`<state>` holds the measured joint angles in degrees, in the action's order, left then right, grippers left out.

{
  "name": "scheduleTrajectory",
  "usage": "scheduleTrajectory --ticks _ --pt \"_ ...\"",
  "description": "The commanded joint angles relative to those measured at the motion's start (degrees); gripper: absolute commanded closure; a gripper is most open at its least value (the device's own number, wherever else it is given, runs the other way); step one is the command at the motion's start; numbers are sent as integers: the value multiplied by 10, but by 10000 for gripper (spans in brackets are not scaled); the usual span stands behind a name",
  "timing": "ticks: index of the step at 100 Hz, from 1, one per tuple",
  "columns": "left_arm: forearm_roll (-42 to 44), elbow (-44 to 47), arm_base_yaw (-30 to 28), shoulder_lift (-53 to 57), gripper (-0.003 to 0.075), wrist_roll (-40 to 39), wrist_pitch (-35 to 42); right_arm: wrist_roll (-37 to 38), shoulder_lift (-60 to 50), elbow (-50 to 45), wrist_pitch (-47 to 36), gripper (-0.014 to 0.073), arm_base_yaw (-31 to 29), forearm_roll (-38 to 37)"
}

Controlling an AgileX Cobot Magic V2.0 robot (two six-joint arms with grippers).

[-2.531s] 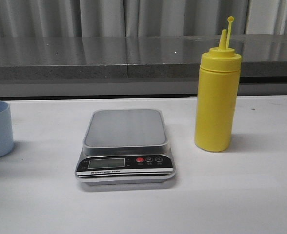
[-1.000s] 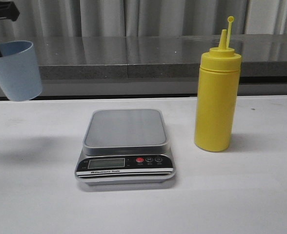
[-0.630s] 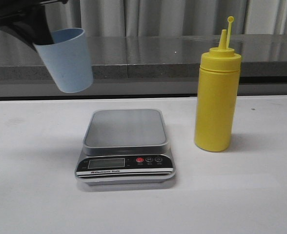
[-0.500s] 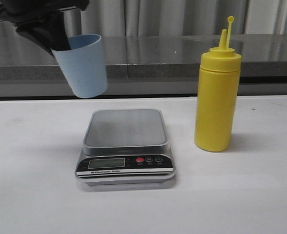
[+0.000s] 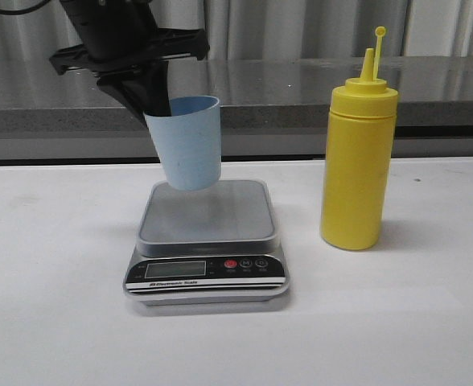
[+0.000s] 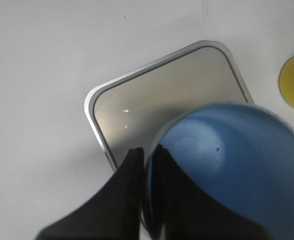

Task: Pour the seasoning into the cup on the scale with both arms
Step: 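Carry the blue cup over the scale and lower it onto the platform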

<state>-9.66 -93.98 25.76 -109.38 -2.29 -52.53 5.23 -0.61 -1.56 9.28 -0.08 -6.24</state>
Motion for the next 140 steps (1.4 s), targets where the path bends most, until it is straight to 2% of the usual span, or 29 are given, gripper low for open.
scheduleTrajectory --ticks 1,102,112,134,140 --pt "-8 -23 9 20 738 0 11 -3 -9 -1 -45 714 -4 -3" --pt "-7 -23 15 -14 727 0 11 -3 -9 -1 -45 714 -4 -3" --pt "-7 -30 15 -14 638 0 8 -3 -9 -1 -45 714 -4 -3" --pt "-7 -55 15 -12 288 0 -15 -3 -9 -1 -45 714 -4 -3" --pt "-7 -62 15 -12 251 0 -23 -3 -9 -1 -45 714 -4 -3"
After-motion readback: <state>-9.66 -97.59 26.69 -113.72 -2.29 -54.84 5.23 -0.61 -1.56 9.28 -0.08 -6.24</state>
